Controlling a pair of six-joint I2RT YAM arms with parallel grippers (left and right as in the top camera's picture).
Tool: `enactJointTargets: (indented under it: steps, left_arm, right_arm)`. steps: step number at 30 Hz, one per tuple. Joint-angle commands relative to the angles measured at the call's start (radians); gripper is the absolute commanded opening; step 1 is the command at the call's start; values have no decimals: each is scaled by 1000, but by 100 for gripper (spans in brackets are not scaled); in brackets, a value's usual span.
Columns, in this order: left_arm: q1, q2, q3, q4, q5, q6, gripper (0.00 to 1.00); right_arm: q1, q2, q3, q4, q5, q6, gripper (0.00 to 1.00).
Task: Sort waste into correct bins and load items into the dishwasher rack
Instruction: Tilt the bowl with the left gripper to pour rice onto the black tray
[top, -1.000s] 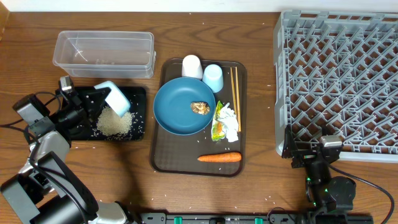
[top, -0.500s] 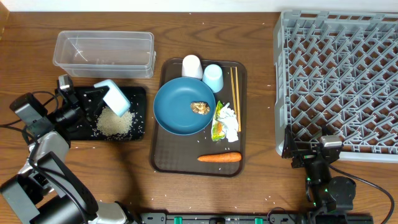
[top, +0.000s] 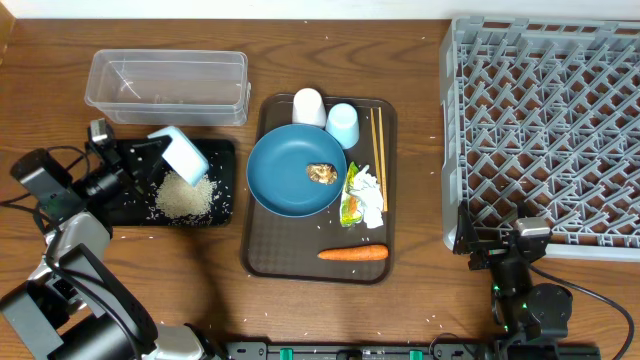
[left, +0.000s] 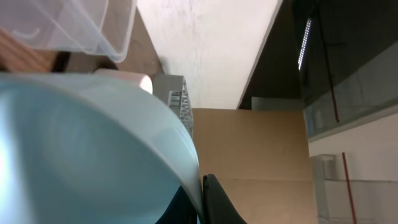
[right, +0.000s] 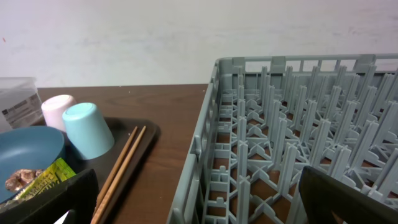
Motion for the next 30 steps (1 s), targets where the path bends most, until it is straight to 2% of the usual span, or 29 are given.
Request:
enactJointTargets:
  steps: [1,2,5,7,10,11,13,16,19,24,30]
  left_arm:
    - [4,-13,3,25,29,-53,6]
    - [3,-13,3,25,29,-69,6]
    - [6,-13,3,35,5,33,6]
    - [7,-14,3,24,30,-13,6]
    - [3,-17,2,47,11,72,6]
    - [6,-16,2,38,17,69,6]
    - [4,-21,0,3,30,-19,6]
    - [-1,-24,-2,55,6,56,6]
    - [-6,-28,-8,43,29,-54,6]
    - [-18,-47,-8,103,29,-88,6]
    - [-56,-191,-8,113,23,-91,6]
  right_arm:
    - [-10,1,-2,-3,3,-6,99]
    - [-10,1,-2,-3,3,-6,99]
    - [-10,1,-2,-3,4,-6,99]
    - [-10,1,-2,-3,4,-6,99]
    - [-10,1,-2,-3,4,-6,99]
    - [-10,1,-2,-3,3,-6,99]
    - [-10,1,-2,-3,3,-6,99]
    - [-10,1,-2,-3,3,-6,99]
    - [-10,1,-2,-3,3,-6,99]
    - [-10,1,-2,-3,3,-6,99]
    - [-10,1,-2,-3,3,-6,99]
